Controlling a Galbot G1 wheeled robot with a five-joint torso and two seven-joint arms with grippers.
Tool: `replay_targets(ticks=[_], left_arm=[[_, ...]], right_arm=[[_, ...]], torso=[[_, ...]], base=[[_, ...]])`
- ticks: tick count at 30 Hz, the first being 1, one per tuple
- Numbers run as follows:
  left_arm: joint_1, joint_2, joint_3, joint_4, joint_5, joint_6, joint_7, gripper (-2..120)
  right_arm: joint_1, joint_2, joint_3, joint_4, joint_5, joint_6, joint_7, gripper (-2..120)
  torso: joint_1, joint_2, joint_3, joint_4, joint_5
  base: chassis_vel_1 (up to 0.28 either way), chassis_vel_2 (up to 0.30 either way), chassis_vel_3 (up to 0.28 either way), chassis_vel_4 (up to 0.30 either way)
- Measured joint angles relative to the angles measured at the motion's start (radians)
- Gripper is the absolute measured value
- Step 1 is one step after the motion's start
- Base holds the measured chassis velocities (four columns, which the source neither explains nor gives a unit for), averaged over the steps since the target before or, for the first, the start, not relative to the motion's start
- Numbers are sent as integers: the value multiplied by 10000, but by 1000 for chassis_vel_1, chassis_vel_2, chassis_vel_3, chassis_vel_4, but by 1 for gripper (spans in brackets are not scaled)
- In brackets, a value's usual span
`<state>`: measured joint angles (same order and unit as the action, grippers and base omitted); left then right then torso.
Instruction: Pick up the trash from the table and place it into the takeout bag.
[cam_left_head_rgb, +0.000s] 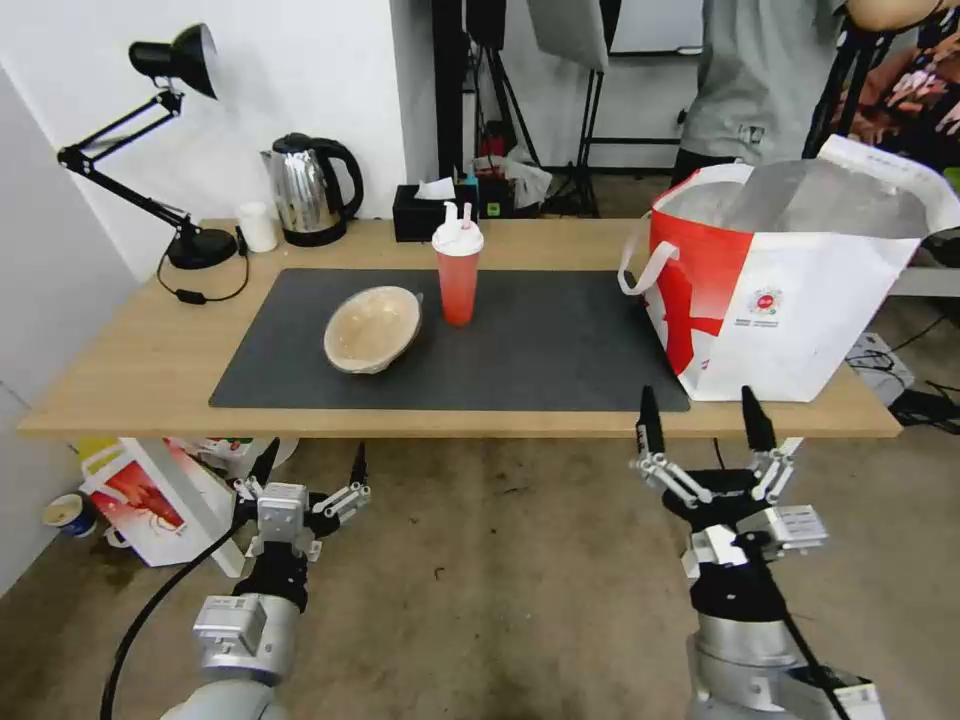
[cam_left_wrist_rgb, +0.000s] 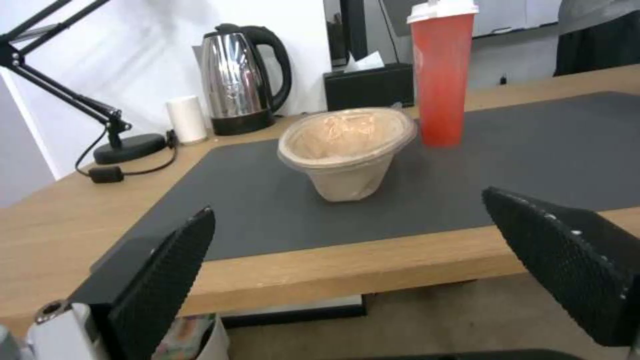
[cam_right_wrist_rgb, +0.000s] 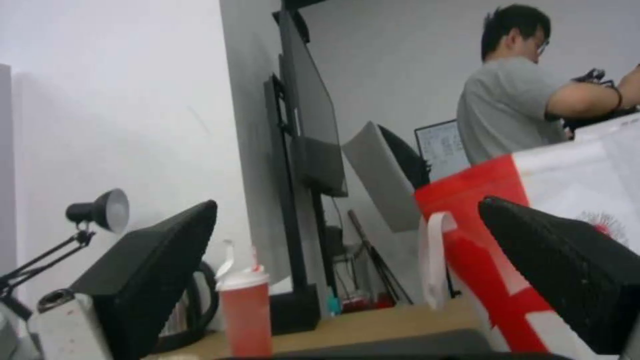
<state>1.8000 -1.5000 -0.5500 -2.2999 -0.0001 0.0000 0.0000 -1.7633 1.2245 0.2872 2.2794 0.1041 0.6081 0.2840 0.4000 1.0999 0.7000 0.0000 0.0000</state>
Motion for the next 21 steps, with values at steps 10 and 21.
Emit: replay_targets(ticks=[10,21], left_arm=[[0,0,0,0,0,0,0,100],[0,0,0,0,0,0,0,100]], right_arm=[[-124,114,-304,-582,-463,278,-42,100],[-101,77,-377,-1017,-542,462,-65,100]], torso=[[0,0,0,0,0],[0,0,0,0,0]], base=[[0,0,0,0],[0,0,0,0]])
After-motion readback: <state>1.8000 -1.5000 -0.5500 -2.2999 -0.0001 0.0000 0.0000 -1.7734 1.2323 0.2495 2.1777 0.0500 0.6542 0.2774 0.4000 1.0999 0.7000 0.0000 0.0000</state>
